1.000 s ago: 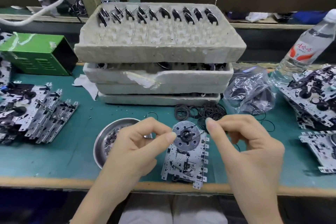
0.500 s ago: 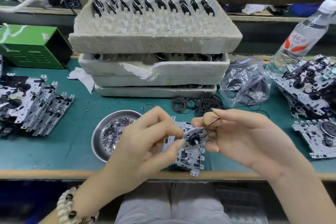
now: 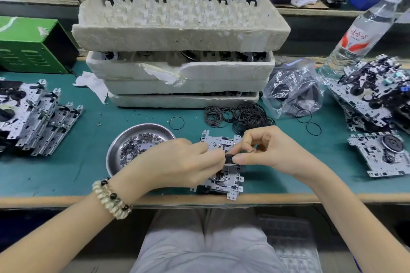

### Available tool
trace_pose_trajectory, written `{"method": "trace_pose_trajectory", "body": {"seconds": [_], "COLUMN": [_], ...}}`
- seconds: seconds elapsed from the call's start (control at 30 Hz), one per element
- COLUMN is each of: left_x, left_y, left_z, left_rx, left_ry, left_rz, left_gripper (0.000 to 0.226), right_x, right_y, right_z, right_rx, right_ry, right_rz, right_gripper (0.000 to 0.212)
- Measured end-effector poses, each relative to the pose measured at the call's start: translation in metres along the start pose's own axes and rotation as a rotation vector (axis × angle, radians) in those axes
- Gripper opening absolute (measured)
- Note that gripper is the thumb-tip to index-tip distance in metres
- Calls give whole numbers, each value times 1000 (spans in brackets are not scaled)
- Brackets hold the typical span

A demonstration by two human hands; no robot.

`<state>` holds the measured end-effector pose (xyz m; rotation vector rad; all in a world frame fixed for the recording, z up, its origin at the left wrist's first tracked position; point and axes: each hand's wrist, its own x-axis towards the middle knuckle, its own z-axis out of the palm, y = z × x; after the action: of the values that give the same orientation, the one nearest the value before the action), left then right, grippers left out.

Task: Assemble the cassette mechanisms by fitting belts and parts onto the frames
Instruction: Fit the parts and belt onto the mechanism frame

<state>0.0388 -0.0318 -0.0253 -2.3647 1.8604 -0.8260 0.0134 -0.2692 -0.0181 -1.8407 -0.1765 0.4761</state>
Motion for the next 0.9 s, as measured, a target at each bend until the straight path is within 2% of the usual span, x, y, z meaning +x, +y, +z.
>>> {"method": "trace_pose_trajectory", "body": {"seconds": [0.27,0.37,0.47,0.53,0.63,0.73,0.8,0.9], "left_x": [-1,1,7,13,22,24,23,24], "left_y": [-2,-11,-20,-20,-15,-14,-13,-8], "left_z": [5,4,3,3,9,9,8,9], "left_rx": [-49,-144,-365,-459,-433,-387,-498,-683], "left_ry": [-1,-14,-44,-107,-260,-241,-261,-221], "left_rz": [-21,24,-168,-298,-330,-417,-534,-731], "left_gripper": [18,18,39,44,49,51,50,33], "right_x": [-1,-9,-23,-29,-34,-34,-31,-27], "right_y": [5,7,12,19,27,31,35,42], "right_z": [4,5,14,25,39,36,32,33], "right_rx": [37,-122,-367,-471,-466,-546,-556,-508], "right_ry": [51,95,241,352,455,627,756,870], "right_rz": [-22,-154,-381,-431,-410,-387,-328,-234], "right_gripper": [35,36,36,38,36,34,36,38]}}
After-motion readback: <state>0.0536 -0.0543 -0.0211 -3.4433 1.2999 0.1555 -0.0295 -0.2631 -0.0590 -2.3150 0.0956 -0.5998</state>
